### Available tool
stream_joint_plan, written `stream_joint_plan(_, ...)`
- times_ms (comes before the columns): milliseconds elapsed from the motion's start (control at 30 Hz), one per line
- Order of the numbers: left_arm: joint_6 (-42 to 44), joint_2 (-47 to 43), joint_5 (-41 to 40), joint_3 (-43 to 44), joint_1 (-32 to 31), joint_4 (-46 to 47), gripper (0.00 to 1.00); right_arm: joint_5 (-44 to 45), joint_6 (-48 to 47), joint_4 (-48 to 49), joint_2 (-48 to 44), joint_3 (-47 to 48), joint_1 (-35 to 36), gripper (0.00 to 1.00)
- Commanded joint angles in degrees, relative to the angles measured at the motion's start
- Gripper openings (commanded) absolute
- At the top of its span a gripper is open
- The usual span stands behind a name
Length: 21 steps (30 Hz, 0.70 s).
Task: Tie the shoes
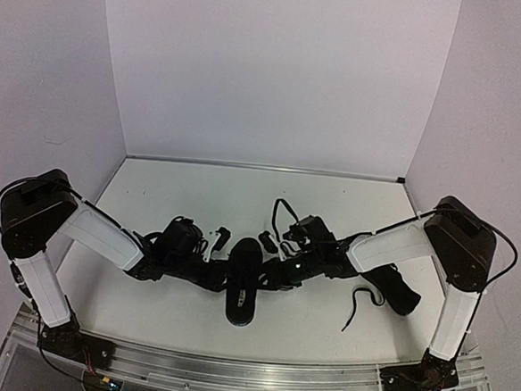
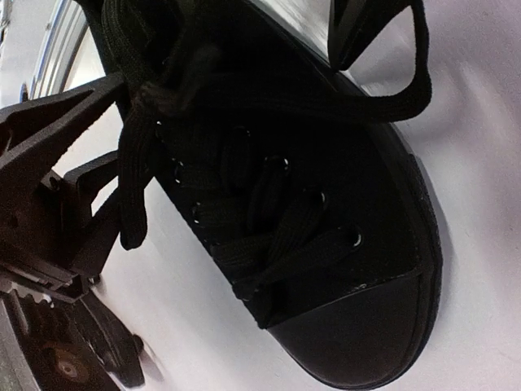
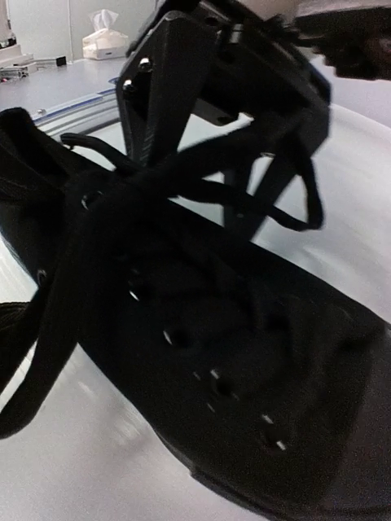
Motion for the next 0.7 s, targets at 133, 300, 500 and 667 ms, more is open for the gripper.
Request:
stream_joint_plan(133,-2.4,7.5,4.6,8.1,8.3,11.5,0.23,-0.1,-2.5,2.2,8.4,10.8,-5.7,0.31)
stream_joint_plan(300,-1.7,13.0,7.7,13.5,11.3,12.4,0.20,-1.2,-2.8,1.9,12.7,16.2,-8.8,0.29)
stream_joint_plan(500,-1.8,18.9,11.6,21.0,15.6,12.7,0.18,-1.8,-3.1,0.1,19.0,25.0,-12.7,0.29)
stream_joint_plan(667,-1.7,23.0,13.5,27.3,17.7,11.9,0.17,-1.5,-3.5,-1.3,23.6,32.5,-15.6,0.29)
